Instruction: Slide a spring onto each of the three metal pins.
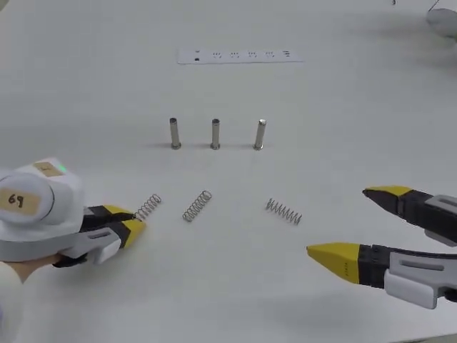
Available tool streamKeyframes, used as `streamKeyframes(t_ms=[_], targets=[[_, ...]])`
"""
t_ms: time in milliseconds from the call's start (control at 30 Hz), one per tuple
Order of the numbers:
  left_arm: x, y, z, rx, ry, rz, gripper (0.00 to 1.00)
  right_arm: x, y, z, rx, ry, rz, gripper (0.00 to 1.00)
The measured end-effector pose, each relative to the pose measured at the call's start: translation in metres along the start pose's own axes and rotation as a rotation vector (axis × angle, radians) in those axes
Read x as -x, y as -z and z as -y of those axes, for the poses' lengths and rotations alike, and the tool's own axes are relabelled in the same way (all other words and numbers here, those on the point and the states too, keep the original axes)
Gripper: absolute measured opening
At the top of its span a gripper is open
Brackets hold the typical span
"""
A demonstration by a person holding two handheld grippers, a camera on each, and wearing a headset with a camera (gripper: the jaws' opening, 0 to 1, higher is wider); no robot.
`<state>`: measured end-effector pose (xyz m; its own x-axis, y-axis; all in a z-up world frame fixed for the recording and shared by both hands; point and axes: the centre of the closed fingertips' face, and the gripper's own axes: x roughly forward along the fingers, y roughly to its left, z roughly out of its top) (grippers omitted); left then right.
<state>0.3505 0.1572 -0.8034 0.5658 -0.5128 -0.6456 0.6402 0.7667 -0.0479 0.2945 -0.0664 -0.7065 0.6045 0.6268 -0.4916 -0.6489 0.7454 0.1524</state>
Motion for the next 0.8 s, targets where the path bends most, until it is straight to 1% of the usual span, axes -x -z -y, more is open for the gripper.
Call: streamKeyframes(t_ms=[100, 133, 233, 333, 433, 467, 633, 700, 800], targets=[[0.0, 0.0, 0.0, 0.013, -0.008, -0.005, 0.01, -0.001, -0.004, 0.001, -0.01, -0.008, 0.015, 0.71], [0.0, 0.0, 0.0, 0.028, -0.009, -0.004, 0.01, -0.001, -0.004, 0.001, -0.009, -0.009, 0.016, 0.71], [0.0, 0.0, 0.001, 0.042, -0.01, -0.003, 0.01, -0.002, -0.005, 0.002, 0.005, -0.012, 0.008, 0.71], [0.001, -0.001, 0.0, 0.048, -0.012, -0.004, 0.01, -0.004, -0.011, 0.001, 0.003, -0.027, 0.022, 0.7], [0.003, -0.009, -0.002, 0.06, -0.01, 0.018, 0.01, -0.006, -0.016, 0.0, 0.01, -0.043, 0.034, 0.69], [0.003, -0.01, -0.003, 0.061, -0.011, 0.019, 0.01, -0.007, -0.017, 0.0, 0.014, -0.046, 0.034, 0.69], [0.008, -0.019, -0.001, 0.036, -0.001, 0.029, 0.01, -0.01, -0.018, 0.001, 0.037, -0.07, 0.021, 0.69], [0.01, -0.024, 0.002, 0.021, 0.01, 0.036, 0.01, -0.011, -0.02, -0.001, 0.038, -0.087, 0.021, 0.68], [0.015, -0.033, 0.009, -0.02, 0.032, 0.048, 0.01, -0.011, -0.021, -0.003, 0.056, -0.104, 0.013, 0.67]])
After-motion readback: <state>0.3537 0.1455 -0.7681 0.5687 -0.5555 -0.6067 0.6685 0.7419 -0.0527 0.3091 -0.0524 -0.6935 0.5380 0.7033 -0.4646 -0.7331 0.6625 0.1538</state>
